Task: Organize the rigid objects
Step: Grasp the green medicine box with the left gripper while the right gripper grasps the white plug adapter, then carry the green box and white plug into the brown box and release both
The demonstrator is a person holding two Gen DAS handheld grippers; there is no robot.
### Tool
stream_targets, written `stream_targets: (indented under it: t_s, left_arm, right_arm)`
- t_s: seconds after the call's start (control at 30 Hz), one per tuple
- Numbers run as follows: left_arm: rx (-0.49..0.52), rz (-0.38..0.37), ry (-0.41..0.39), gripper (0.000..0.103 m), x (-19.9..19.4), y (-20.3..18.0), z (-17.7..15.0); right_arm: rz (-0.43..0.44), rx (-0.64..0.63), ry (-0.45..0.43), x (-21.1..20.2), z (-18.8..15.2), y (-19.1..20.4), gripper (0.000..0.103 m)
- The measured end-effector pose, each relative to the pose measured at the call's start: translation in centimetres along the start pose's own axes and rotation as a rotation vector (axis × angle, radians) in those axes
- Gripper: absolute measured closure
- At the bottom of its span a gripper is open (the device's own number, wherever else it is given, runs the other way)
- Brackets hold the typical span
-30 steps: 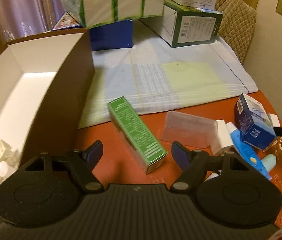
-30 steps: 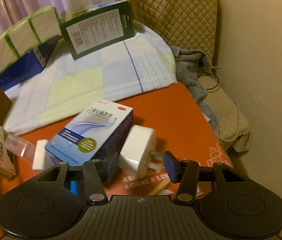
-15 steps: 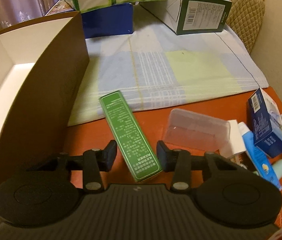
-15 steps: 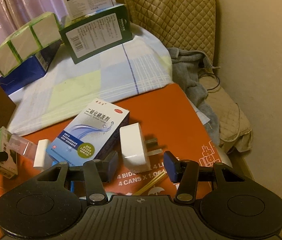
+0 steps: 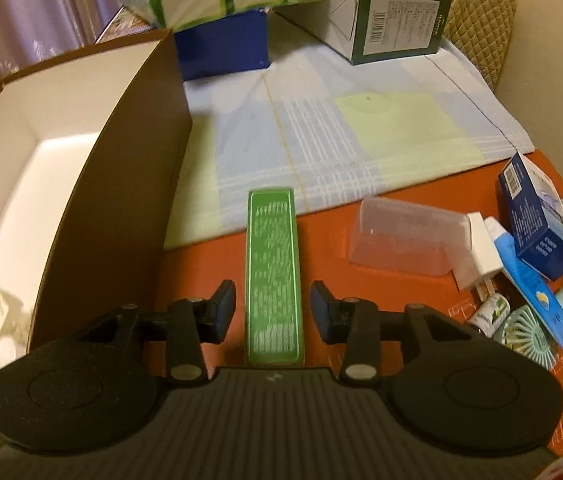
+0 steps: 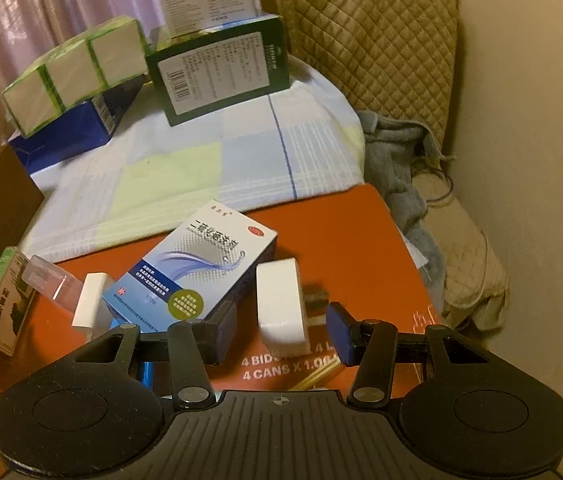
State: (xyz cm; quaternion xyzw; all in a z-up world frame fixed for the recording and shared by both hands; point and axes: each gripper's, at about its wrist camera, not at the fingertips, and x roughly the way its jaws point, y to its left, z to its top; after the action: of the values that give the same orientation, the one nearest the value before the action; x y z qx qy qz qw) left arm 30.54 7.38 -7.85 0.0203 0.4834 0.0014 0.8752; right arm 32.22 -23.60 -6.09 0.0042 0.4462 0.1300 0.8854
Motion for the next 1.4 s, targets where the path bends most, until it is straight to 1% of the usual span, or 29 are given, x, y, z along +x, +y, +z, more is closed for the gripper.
stream_targets:
  t_s: [0.2,0.23,0.27,0.33,0.43,0.57,0.8,1.0,1.1,1.23,1.4]
  left_arm:
    - [0.045,0.021,0.003,0.067,1.4,-0.7,1.0]
    - [0.050,0.021,0.004,0.067,1.6,-0.7,1.0]
    - [0.054,0.019,0.007,0.067,1.9,-0.8,1.0]
    - [0.059,0.014,0.017,0.069,2.2,-0.9,1.0]
    - [0.069,0.018,0.019,0.077,2.6,-1.0,0.9]
    - [0.052,0.007,0.020,0.078,2.5,-0.9,0.6]
    - [0.028,-0.009,0.022,0.078,2.0,-0.6,0.0]
    - [0.020,-0.031,-0.005,0.078,0.1,-0.5,-0.1]
    - [0.018,-0.049,-0.034,0.078,-1.5,-0.5,0.1]
    - [0.004,-0.075,-0.077,0.078,-4.0,-0.2,0.2]
    - [0.001,-0.095,-0.129,0.078,-7.4,0.8,0.2]
  right_arm:
    - [-0.047,-0.118,-0.008,1.5,0.1,1.2,0.057]
    - [-0.051,-0.128,-0.006,1.8,0.0,1.2,0.062]
    - [-0.051,-0.134,-0.002,2.0,0.0,1.2,0.070]
    - [-0.054,-0.145,0.004,2.4,-0.2,1.3,0.076]
    - [-0.066,-0.168,0.006,2.7,-0.4,1.5,0.078]
    - [-0.068,-0.194,0.003,2.5,-0.8,1.6,0.079]
    - [-0.064,-0.171,0.002,1.6,-1.2,1.4,0.080]
    - [-0.049,-0.136,-0.026,-0.3,-1.0,1.4,0.080]
    - [-0.027,-0.124,-0.053,-1.8,-0.6,1.8,0.080]
    - [0.022,-0.140,-0.094,-4.0,0.1,3.4,0.080]
    - [0.110,-0.178,-0.132,-6.3,0.7,6.9,0.080]
